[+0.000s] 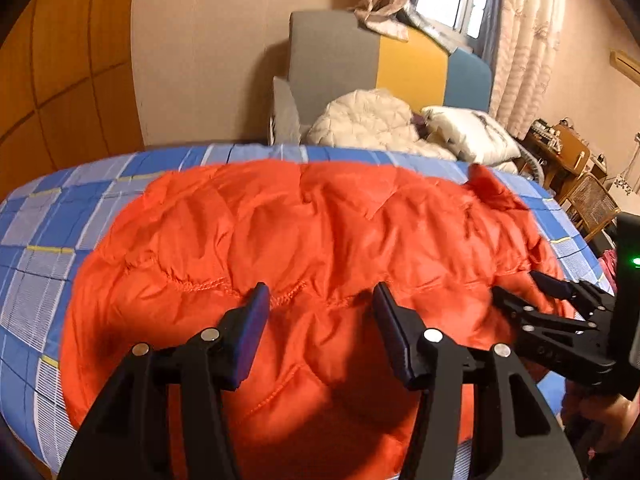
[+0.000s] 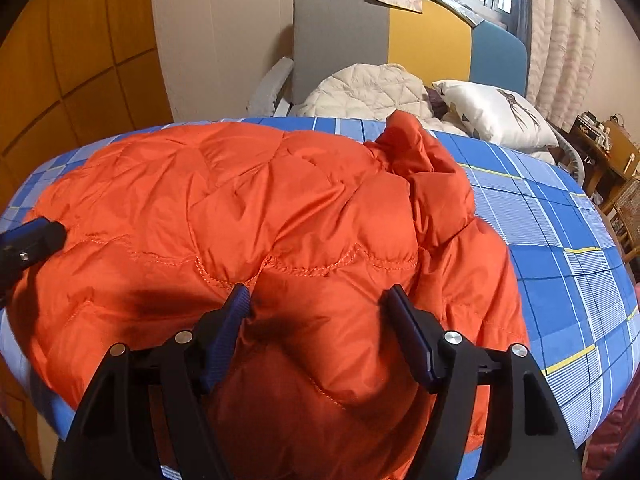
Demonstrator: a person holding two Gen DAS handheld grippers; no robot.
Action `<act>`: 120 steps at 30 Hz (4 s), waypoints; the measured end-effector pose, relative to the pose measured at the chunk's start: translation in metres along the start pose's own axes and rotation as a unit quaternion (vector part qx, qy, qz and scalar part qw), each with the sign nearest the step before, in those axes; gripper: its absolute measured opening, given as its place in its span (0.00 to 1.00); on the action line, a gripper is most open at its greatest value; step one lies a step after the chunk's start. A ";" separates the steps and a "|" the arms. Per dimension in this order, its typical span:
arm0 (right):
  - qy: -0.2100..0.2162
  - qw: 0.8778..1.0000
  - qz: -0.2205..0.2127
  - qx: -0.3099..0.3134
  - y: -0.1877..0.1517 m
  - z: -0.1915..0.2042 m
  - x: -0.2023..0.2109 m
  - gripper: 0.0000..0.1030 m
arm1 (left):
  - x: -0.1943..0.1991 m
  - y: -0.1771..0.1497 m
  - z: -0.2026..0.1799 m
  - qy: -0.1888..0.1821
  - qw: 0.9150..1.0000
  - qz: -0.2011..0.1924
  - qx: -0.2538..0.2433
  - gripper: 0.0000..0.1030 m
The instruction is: Fold large clothes
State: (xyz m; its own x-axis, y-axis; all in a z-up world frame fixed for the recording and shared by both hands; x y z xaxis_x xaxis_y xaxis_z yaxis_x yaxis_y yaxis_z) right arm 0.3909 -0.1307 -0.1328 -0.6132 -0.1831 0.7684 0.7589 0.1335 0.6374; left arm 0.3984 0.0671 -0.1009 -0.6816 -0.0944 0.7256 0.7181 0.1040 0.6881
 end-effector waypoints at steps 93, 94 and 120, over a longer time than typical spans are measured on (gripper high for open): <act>0.006 0.999 0.018 -0.043 0.004 0.000 -0.001 0.61 | -0.013 -0.006 -0.029 -0.010 1.000 -0.004 0.024 0.64; 0.004 0.999 0.020 -0.043 0.002 -0.001 -0.004 0.61 | -0.016 -0.007 -0.029 -0.008 1.000 -0.002 0.023 0.64; 0.114 0.968 -0.076 -0.210 -0.026 -0.070 0.097 0.66 | 0.009 -0.014 -0.060 -0.031 0.999 -0.017 0.006 0.63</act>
State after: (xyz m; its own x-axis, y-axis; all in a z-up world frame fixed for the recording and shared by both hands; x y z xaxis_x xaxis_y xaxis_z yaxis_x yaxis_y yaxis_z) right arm 0.3270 -0.2201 -0.0788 -0.6976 -0.3852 0.6041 0.7145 -0.3113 0.6265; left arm 0.3900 0.0057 -0.1039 -0.7129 -0.0356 0.7003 0.6934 0.1130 0.7116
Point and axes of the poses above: each gripper's, at about its wrist camera, not at the fingertips, and x roughly against the way its jaws point, z to its left, y to its top, the point moved 3 cm from there along -x, roughly the way its jaws point, and after that the axes turned 10 degrees about y, right-handed, at the moved point
